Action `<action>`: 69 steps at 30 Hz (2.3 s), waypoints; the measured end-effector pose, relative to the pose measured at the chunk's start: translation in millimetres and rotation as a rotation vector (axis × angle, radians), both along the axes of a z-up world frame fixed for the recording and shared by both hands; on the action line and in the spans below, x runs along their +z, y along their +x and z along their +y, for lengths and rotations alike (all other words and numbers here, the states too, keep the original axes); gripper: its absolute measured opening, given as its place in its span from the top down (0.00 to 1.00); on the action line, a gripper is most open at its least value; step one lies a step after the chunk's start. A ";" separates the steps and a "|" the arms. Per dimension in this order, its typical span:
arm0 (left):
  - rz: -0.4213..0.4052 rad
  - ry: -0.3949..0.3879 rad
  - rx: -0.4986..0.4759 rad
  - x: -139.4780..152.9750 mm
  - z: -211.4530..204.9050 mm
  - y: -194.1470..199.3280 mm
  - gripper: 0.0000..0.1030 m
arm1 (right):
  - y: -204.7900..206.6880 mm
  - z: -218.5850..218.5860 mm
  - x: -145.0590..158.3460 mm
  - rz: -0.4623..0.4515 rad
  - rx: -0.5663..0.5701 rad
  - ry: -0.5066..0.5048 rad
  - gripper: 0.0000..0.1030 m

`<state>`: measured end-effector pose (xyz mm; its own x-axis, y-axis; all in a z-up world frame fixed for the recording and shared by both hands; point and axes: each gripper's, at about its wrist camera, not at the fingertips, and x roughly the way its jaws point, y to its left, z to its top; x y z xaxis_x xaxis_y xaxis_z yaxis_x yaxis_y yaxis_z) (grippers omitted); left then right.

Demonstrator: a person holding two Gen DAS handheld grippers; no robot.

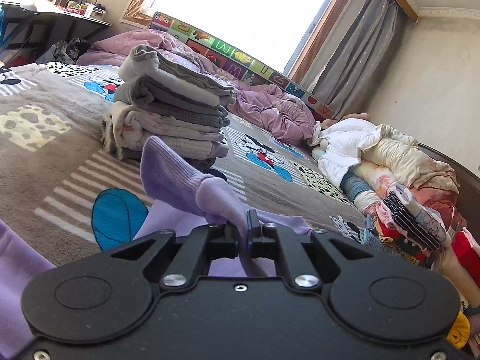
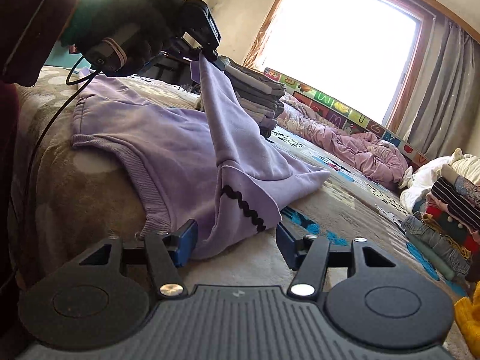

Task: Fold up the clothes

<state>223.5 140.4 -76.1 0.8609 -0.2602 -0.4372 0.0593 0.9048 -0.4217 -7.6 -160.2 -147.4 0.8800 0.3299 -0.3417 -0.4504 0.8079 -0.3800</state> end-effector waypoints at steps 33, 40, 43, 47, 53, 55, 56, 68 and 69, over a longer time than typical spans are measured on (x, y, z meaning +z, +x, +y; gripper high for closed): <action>-0.076 -0.027 0.162 5.7 74.4 -30.9 0.94 | 33.1 14.2 9.4 0.073 0.084 -0.054 0.40; -0.073 0.045 0.183 7.4 77.1 -52.3 0.95 | 37.1 12.0 12.0 0.084 0.081 -0.050 0.42; -0.020 0.101 0.200 -5.5 79.4 -44.3 0.95 | 38.8 12.1 11.8 0.091 0.078 -0.045 0.42; -0.036 0.100 0.270 -4.9 91.7 -51.5 0.99 | 38.1 13.5 12.4 0.088 0.075 -0.056 0.42; 0.040 0.064 0.265 -13.4 99.5 -46.0 1.00 | 34.2 13.0 13.8 0.065 0.073 -0.057 0.42; 0.051 0.018 0.272 -13.2 102.5 -47.3 0.95 | 34.4 12.8 13.6 0.067 0.071 -0.055 0.42; 0.054 -0.003 0.282 -13.5 104.7 -48.1 0.86 | 34.6 12.4 13.7 0.069 0.069 -0.051 0.42; 0.110 -0.101 0.186 -30.5 84.9 -27.9 0.96 | 37.9 11.3 10.9 0.078 0.064 -0.019 0.40; 0.085 -0.035 0.188 -26.5 78.0 -28.7 0.96 | 38.5 11.2 10.4 0.080 0.064 -0.018 0.40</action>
